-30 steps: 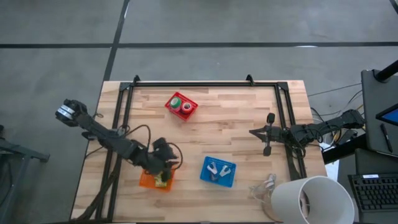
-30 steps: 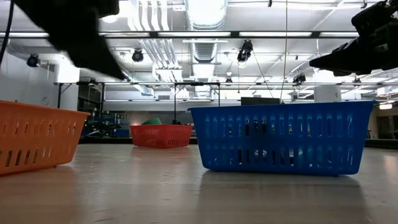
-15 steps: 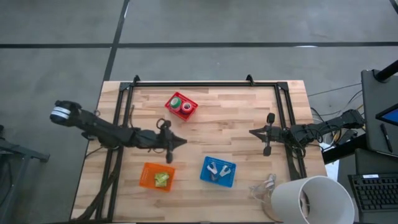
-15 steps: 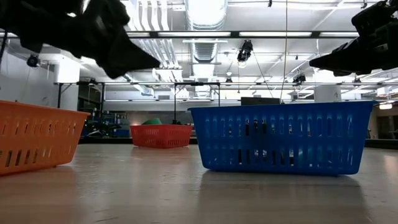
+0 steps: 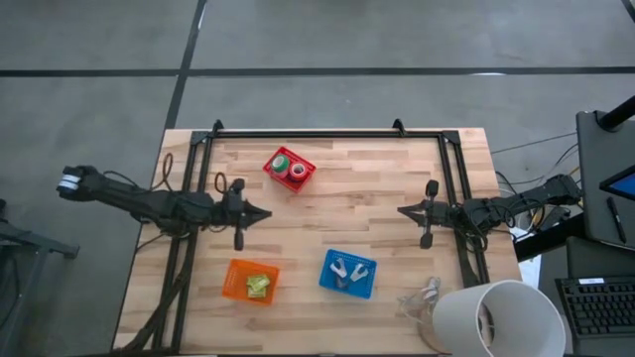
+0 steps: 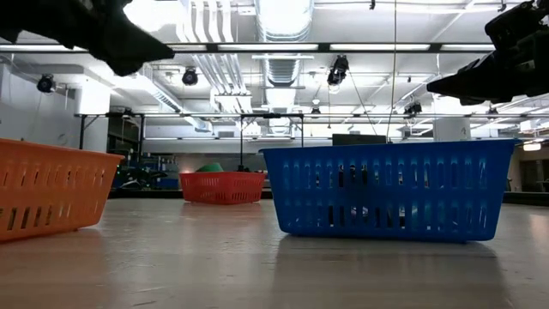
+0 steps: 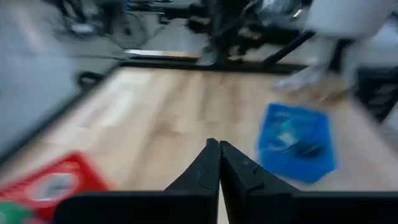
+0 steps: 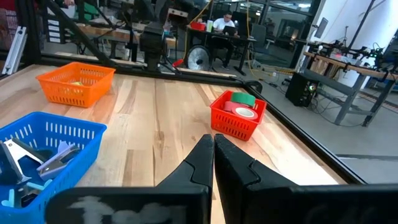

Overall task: Pick and place Stapler, Stapler remover, tape
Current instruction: Return to Home Position

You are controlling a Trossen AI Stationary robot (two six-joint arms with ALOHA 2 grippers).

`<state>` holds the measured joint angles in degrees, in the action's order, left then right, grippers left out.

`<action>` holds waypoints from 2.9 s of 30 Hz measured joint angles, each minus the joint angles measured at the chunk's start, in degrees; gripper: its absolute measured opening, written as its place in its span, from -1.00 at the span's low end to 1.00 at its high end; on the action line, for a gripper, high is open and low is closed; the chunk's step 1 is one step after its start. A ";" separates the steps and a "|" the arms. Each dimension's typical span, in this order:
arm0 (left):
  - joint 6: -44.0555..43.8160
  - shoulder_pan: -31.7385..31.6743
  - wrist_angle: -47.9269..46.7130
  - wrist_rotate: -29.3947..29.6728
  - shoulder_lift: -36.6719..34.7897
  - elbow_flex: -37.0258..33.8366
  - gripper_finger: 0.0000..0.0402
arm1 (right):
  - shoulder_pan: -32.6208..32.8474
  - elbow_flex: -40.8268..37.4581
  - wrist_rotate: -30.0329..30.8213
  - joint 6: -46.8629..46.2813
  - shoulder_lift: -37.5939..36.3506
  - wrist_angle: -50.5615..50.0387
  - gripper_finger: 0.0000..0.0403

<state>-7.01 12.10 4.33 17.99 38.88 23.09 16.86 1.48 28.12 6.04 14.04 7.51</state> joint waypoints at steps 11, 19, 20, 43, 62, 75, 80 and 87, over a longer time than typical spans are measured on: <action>4.46 0.05 -4.58 5.19 -6.78 -3.32 -0.85 | 0.02 0.00 0.00 0.00 0.00 -0.02 -0.96; 6.48 0.02 2.11 5.59 -17.64 -13.65 -0.89 | 0.00 0.00 0.00 0.00 0.01 -0.02 -0.96; 6.65 0.01 2.11 5.65 -19.15 -14.43 -0.89 | 0.02 0.02 -0.02 0.00 0.00 0.00 -0.96; 10.17 0.00 -2.97 -0.17 -38.03 -21.92 -0.88 | 0.00 0.00 -0.01 0.00 -0.01 -0.01 -0.96; 9.12 0.00 -2.59 -0.16 -36.72 -21.99 -0.85 | 0.02 0.01 0.00 0.00 0.00 0.00 -0.96; 9.12 0.00 -2.51 -0.14 -36.70 -21.99 -0.91 | 0.02 0.01 0.00 0.00 0.00 0.00 -0.96; 9.12 0.00 -2.48 -0.14 -36.70 -21.99 -0.89 | 0.02 0.00 0.00 0.00 0.00 0.00 -0.96; 9.12 0.00 -2.46 -0.14 -36.70 -21.99 -0.85 | 0.00 0.01 0.00 0.00 0.00 0.00 -0.96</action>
<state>2.11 12.10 1.87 17.85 2.17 1.10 16.86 1.49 28.12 6.04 14.04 7.51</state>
